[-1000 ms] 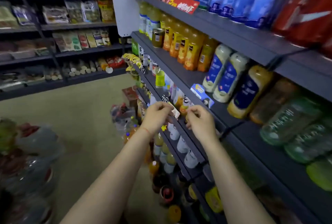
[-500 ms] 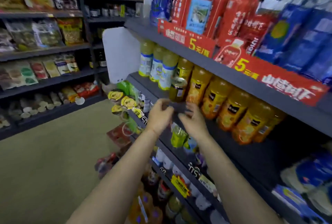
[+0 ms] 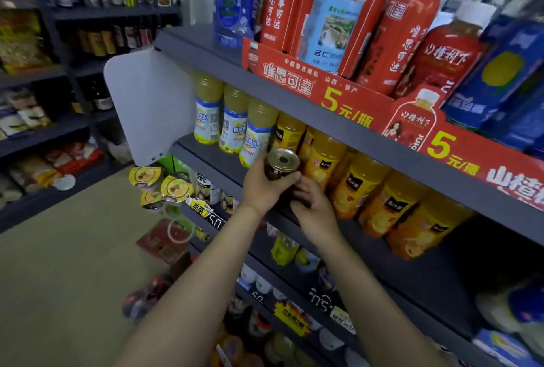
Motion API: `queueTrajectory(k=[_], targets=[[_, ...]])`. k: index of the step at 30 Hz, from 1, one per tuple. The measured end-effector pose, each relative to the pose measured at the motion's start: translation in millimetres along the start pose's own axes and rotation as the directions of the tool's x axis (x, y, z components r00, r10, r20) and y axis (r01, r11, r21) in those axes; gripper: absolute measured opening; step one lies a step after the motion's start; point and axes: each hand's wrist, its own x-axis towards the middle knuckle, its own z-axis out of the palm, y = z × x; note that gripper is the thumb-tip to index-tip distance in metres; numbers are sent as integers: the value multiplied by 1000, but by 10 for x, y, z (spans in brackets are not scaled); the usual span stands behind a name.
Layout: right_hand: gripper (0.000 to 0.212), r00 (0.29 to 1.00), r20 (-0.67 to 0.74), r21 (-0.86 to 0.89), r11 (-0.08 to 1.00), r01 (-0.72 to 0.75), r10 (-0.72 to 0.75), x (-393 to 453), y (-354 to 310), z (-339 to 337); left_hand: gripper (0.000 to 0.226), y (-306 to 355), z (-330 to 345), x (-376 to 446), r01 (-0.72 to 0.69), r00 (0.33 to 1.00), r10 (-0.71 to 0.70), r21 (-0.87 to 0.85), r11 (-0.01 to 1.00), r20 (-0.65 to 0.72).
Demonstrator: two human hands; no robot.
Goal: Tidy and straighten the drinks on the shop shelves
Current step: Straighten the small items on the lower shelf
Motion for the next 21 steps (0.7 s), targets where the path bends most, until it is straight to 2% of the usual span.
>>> queueTrajectory(k=[1, 3, 4, 6, 8, 10, 16, 21], targets=[[41, 1000, -22, 30, 1000, 3, -2, -31, -20, -35, 59, -28, -27, -2, 38, 999, -39, -37, 999, -16], [29, 997, -80, 109, 994, 3, 6, -107, -49, -136, 56, 9, -101, -122, 141, 990, -144, -233, 962, 3], [25, 994, -108, 144, 990, 4, 12, -145, -63, -194, 51, 52, -126, -194, 223, 975, -213, -379, 898, 67], [24, 990, -139, 183, 983, 9, 17, -229, -84, -303, 52, 131, -156, -327, 383, 924, -279, -614, 690, 263], [24, 989, -148, 195, 981, 9, 20, -341, -84, -383, 60, 214, -149, -463, 453, 891, -270, -664, 595, 366], [23, 989, -145, 210, 978, 10, 21, -514, -85, -468, 65, 301, -69, -647, 474, 878, -243, -679, 561, 412], [12, 996, -91, 321, 947, 7, 24, -1353, -68, -1122, 61, 616, 612, -1470, 449, 870, -144, -637, 626, 472], [51, 992, -50, 217, 968, 124, -116, -2336, 144, -2145, 56, 1097, 1553, -2583, 373, 872, -46, -601, 707, 487]])
